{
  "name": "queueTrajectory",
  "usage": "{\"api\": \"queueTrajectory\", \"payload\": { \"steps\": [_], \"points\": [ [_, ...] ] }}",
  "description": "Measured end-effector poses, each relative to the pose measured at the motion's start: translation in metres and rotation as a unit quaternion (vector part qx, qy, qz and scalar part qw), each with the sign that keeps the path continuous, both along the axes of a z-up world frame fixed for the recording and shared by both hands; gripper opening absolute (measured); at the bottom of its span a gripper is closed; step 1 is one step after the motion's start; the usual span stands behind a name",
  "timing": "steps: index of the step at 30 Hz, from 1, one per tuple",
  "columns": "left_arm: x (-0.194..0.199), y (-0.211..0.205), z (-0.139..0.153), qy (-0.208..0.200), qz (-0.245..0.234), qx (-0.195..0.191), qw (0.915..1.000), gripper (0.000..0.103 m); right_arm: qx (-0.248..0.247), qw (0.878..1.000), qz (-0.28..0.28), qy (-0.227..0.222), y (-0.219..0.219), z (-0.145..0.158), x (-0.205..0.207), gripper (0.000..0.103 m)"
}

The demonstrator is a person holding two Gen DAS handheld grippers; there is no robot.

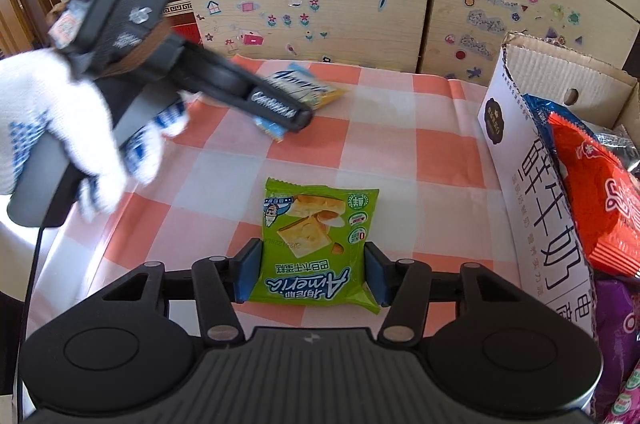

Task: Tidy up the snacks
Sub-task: 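Grasp the blue Ameria bag with the left tool while the right tool grasps the green Ameria bag, then lift both held bags and carry them over the cardboard box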

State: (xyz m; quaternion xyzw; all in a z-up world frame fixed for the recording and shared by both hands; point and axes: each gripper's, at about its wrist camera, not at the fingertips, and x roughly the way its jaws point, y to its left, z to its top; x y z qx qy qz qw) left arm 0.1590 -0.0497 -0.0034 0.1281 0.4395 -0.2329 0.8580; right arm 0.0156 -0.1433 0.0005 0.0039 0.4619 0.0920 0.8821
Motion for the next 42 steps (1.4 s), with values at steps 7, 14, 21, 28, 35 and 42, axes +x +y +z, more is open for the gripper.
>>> {"api": "queueTrajectory", "payload": {
  "steps": [7,14,21,28,35,42],
  "points": [
    [-0.020,0.009,0.002,0.001,0.016,0.014,0.9998,0.053,0.005,1.000,-0.014,0.007,-0.008,0.000,-0.003,0.060],
    [-0.037,0.012,0.005,0.001,0.030,0.022,0.9993,0.050,0.008,1.000,-0.019,-0.003,-0.013,0.006,-0.003,0.060],
    [-0.055,0.017,0.008,0.006,0.045,0.018,0.9988,0.050,0.008,1.000,-0.029,-0.005,-0.018,0.007,-0.004,0.060],
    [-0.073,0.021,0.012,0.004,0.059,0.013,0.9982,0.050,0.007,0.999,-0.030,-0.013,-0.018,0.011,-0.006,0.060],
    [-0.089,0.023,0.023,-0.015,0.076,0.007,0.9970,0.050,0.007,0.999,-0.033,-0.028,-0.021,0.018,-0.009,0.060],
    [-0.105,0.027,0.035,-0.031,0.092,-0.002,0.9952,0.050,0.006,0.999,-0.033,-0.042,-0.022,0.026,-0.011,0.060]
  ]
}}
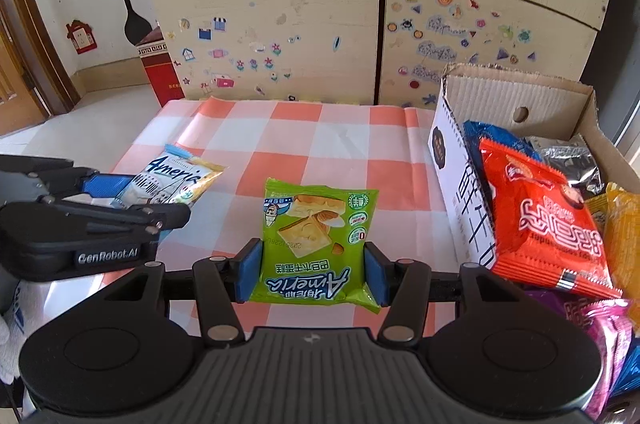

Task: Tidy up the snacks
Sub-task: 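Lift both held bags and carry them over the cardboard box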

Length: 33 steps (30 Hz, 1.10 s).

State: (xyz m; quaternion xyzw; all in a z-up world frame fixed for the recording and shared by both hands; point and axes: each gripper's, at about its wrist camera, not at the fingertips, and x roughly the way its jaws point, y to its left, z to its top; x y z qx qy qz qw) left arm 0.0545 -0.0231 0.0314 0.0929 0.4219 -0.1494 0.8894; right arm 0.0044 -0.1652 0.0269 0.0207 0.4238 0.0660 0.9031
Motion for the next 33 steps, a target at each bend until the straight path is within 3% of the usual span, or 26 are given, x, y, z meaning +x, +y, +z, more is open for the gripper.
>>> {"api": "queueTrajectory", "payload": {
  "steps": [10,16,25,33],
  "points": [
    [-0.028,0.009,0.023,-0.023,0.019,-0.006,0.9995,0.050,0.004,0.999,0.014,-0.038,0.001,0.031,-0.010,0.060],
    [-0.045,0.017,0.041,-0.032,0.038,-0.033,0.9982,0.050,0.015,0.998,0.008,-0.060,-0.009,0.050,-0.022,0.060],
    [-0.063,0.010,0.068,-0.055,0.026,-0.046,0.9971,0.050,0.022,0.994,-0.025,-0.107,-0.047,0.087,-0.046,0.060],
    [-0.071,-0.025,0.088,-0.067,-0.006,-0.070,0.9953,0.050,0.029,0.989,-0.070,-0.128,-0.092,0.106,-0.073,0.060]
  ]
}}
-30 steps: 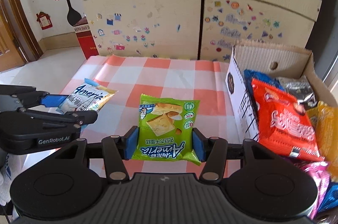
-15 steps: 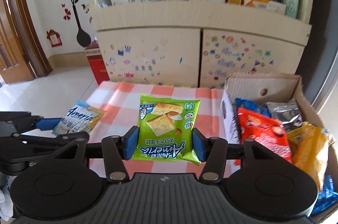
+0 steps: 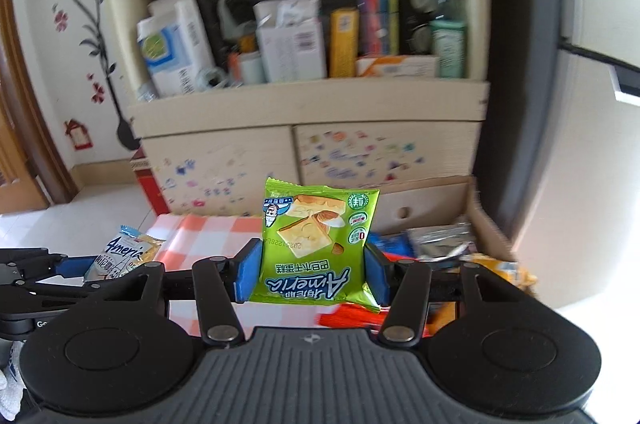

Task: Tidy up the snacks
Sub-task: 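Lift both held bags and carry them over the cardboard box, then open both tools to drop the Ameria bags into the box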

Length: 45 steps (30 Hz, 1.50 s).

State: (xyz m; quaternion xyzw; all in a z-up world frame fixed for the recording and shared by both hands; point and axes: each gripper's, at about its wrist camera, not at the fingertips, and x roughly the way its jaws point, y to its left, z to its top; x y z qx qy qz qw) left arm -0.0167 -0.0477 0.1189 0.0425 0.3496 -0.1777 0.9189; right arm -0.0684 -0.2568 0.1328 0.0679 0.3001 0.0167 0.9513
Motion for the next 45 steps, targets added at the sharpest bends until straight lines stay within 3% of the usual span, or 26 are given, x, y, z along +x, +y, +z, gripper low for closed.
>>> {"api": "queueTrajectory", "payload": {
  "steps": [18,33,34,35,37,39,45],
  "points": [
    [0.014,-0.114,0.012,0.000,-0.080,-0.040,0.9960,0.050,0.055,0.994,-0.089,-0.005,-0.077,0.006,-0.001,0.060],
    [0.041,-0.191,-0.011,0.020,-0.099,-0.039,0.9942,0.050,0.092,0.985,-0.143,0.025,-0.105,-0.012,0.023,0.063],
    [0.042,-0.196,-0.013,0.021,-0.099,-0.034,0.9942,0.054,0.098,0.984,-0.144,0.026,-0.106,-0.013,0.024,0.067],
    [0.042,-0.200,-0.014,0.022,-0.104,-0.029,0.9939,0.059,0.102,0.984,-0.143,0.029,-0.107,-0.014,0.025,0.078],
    [0.039,-0.205,-0.013,0.011,-0.104,-0.014,0.9944,0.080,0.096,0.983,-0.155,0.029,-0.107,-0.013,0.024,0.091],
    [0.033,-0.207,-0.011,-0.004,-0.100,0.002,0.9950,0.090,0.090,0.983,-0.159,0.025,-0.107,-0.011,0.022,0.091],
    [0.026,-0.202,-0.004,0.006,-0.101,0.017,0.9947,0.092,0.096,0.981,-0.168,0.021,-0.110,-0.009,0.017,0.095]
  ]
}}
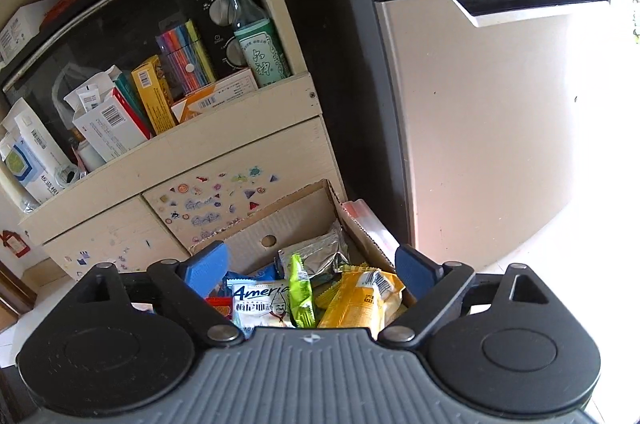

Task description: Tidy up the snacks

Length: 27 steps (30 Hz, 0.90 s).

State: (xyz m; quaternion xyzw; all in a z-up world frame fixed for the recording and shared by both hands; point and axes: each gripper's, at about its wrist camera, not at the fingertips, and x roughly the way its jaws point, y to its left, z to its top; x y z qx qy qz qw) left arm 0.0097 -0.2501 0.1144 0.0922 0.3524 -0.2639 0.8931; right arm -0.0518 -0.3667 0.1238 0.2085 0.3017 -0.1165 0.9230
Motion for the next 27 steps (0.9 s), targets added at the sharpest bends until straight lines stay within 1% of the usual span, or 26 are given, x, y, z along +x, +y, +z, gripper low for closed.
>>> {"api": "queueTrajectory", "payload": {
  "steps": [2,6,9,11,13,15,22,27],
  "points": [
    [-0.003,0.002,0.001,0.003,0.003,0.010,0.9999,0.092,0.001,1.000,-0.003,0.000,0.000,0.001,-0.001,0.099],
    [-0.008,0.009,0.003,0.018,0.021,0.020,0.9994,0.095,-0.004,1.000,0.002,0.004,0.001,0.001,-0.003,0.100],
    [-0.012,0.015,0.004,0.028,0.036,0.026,0.9986,0.095,-0.014,1.000,0.002,0.014,0.003,0.001,-0.003,0.103],
    [-0.015,0.020,0.005,0.035,0.047,0.026,0.9980,0.096,-0.025,0.999,-0.003,0.025,0.003,0.000,-0.003,0.103],
    [-0.018,0.027,0.007,0.045,0.062,0.019,0.9969,0.099,-0.032,0.999,-0.008,0.036,0.003,-0.002,-0.003,0.103],
    [-0.021,0.034,0.009,0.053,0.076,0.015,0.9956,0.100,-0.036,0.998,-0.015,0.049,0.002,-0.004,-0.004,0.103],
    [-0.032,0.047,0.018,0.042,0.108,0.027,0.9930,0.102,-0.059,0.994,-0.018,0.088,0.009,-0.010,-0.011,0.103],
    [-0.037,0.050,0.021,0.041,0.115,0.032,0.9920,0.102,-0.082,0.990,-0.014,0.113,0.020,-0.014,-0.022,0.103]
  ]
}}
